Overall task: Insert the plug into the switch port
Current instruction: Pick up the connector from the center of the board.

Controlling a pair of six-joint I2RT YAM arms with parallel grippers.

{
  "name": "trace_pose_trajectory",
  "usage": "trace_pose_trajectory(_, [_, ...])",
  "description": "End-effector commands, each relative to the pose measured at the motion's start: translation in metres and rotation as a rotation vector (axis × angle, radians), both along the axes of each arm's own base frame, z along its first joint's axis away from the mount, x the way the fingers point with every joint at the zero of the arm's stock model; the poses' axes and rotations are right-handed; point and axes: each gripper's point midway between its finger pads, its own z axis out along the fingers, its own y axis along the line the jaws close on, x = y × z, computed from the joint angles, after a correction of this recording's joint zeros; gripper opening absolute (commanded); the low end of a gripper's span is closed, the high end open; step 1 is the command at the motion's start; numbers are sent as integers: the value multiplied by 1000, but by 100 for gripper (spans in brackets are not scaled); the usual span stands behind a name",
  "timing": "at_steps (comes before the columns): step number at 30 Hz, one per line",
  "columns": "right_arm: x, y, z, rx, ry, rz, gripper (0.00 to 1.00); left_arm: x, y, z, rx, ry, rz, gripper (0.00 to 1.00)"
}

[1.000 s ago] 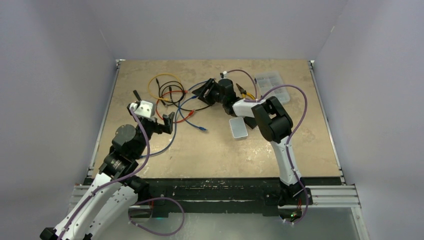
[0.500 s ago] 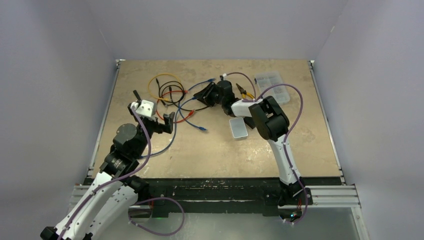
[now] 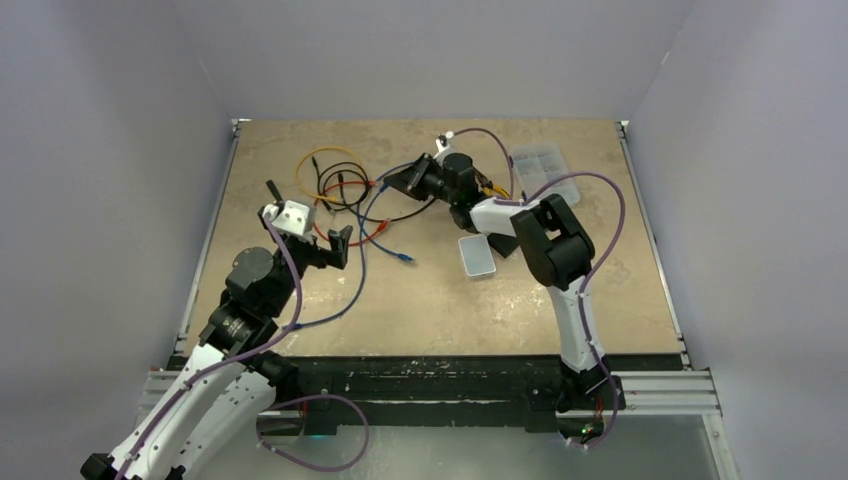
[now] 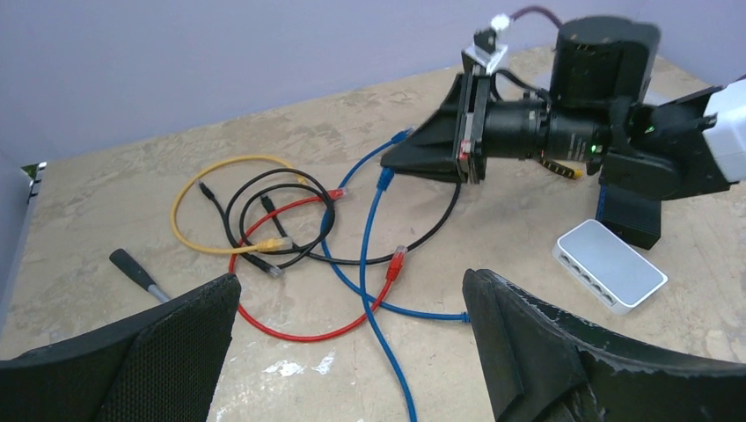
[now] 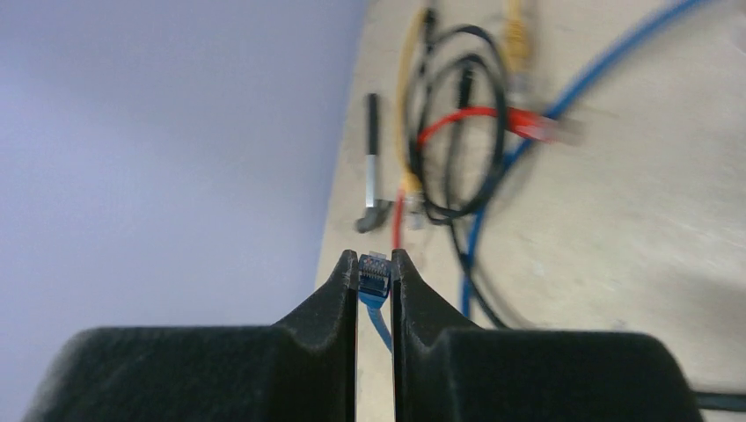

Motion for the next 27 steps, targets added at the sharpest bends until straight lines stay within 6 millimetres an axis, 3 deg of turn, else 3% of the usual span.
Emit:
trace_pose_trajectory(1, [-24, 4, 116, 108, -380, 137, 0, -5, -10, 17, -25, -47, -67, 99])
trace_pose_trajectory(4, [-42, 5, 147, 123, -537, 212, 0, -16, -22, 24, -15, -89, -167, 99])
trace_pose_trajectory(8, [-65, -1, 182, 147, -689, 263, 0, -20, -22, 33, -51, -115, -170, 99])
trace_pose_trajectory(12, [-83, -3, 205, 101, -799, 329, 0, -16, -26, 38, -75, -100, -171, 99])
trace_pose_trajectory(15, [-103, -7, 220, 66, -905, 401, 0, -15, -44, 48, -93, -86, -258, 99])
trace_pose_trajectory(22, [-147, -32, 231, -17, -1100, 473, 0, -12, -90, 73, -123, -94, -480, 99])
trace_pose_trajectory(27, [-171, -53, 236, -18, -1195, 521, 0, -16, -108, 86, -143, -126, -586, 99])
